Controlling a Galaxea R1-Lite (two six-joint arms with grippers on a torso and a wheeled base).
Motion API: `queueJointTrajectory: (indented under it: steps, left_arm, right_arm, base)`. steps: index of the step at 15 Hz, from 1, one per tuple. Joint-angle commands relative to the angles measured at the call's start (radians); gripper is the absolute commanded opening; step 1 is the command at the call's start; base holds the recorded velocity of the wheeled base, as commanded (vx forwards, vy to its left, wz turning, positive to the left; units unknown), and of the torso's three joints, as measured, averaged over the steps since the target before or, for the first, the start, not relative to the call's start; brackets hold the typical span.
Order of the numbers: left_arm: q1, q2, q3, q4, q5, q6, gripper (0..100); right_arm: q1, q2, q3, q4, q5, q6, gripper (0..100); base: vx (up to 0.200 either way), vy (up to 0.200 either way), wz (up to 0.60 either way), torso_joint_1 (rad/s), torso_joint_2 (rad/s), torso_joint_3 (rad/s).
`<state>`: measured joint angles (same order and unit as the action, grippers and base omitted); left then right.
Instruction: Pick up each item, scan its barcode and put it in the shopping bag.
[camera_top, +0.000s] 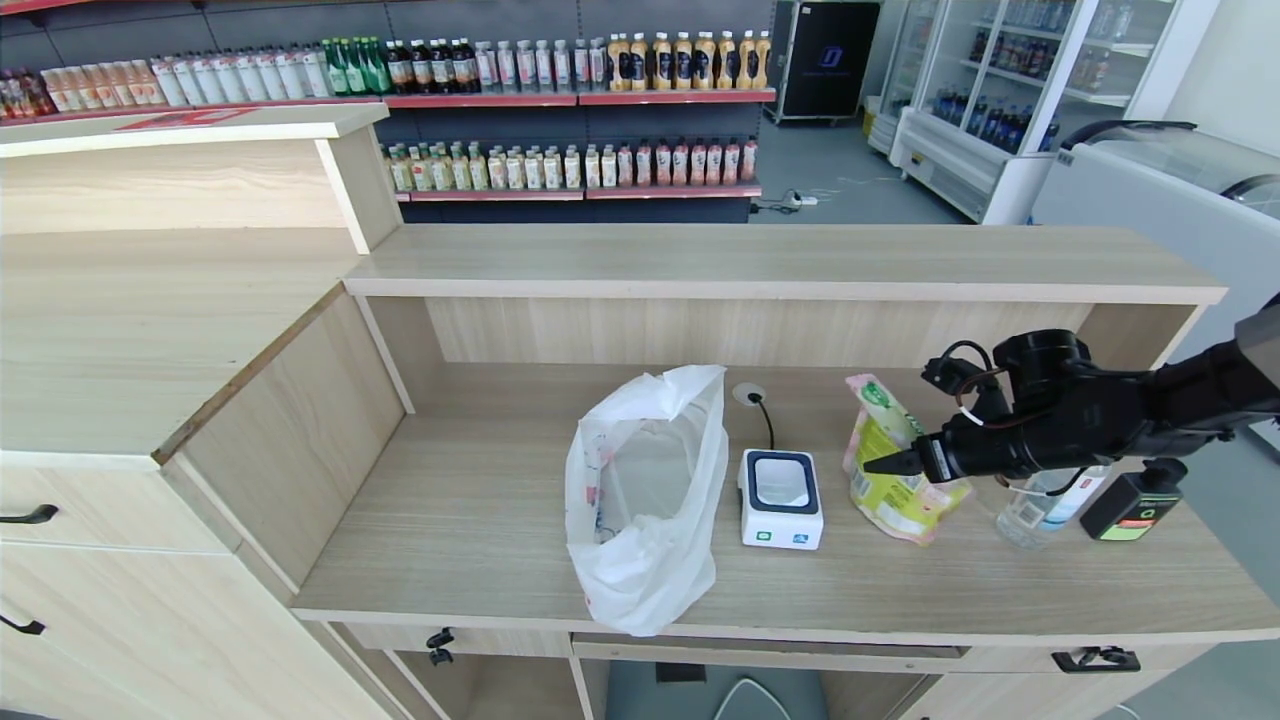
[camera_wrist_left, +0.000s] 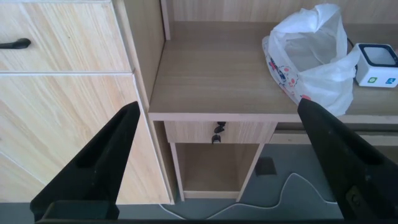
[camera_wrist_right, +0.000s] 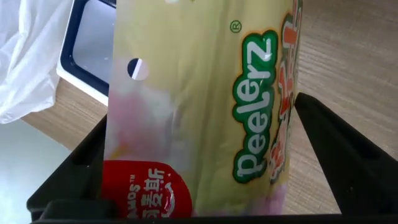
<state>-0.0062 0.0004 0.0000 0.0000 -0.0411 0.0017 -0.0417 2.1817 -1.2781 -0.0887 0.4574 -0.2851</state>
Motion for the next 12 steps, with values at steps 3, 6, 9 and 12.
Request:
queueJointTrajectory:
  steps: [3,6,9,12]
  left_arm:
    - [0.0,0.001,0.0,0.0,0.0,0.0,100]
    - [0.0,0.001,0.0,0.0,0.001,0.0,100]
    - [0.0,0.001,0.0,0.0,0.0,0.0,100]
    - [0.0,0.001,0.0,0.0,0.0,0.0,100]
  right_arm:
    - [-0.012,0.02,-0.01,-0.003,0.024,0.0,0]
    - [0.0,0.033,-0.007,-0.043,0.021,0.0,0]
    - [-0.003,0.018,0.026,-0.046,0.017,-0.002,0]
    - [-0.027,-0.074,0.117,-0.046,0.035,0.006,0]
  base:
    - [0.0,0.0,0.0,0.0,0.0,0.0]
    - [0.0,0.0,0.0,0.0,0.0,0.0]
    - [0.0,0.0,0.0,0.0,0.0,0.0]
    - [0.0,0.0,0.0,0.0,0.0,0.0]
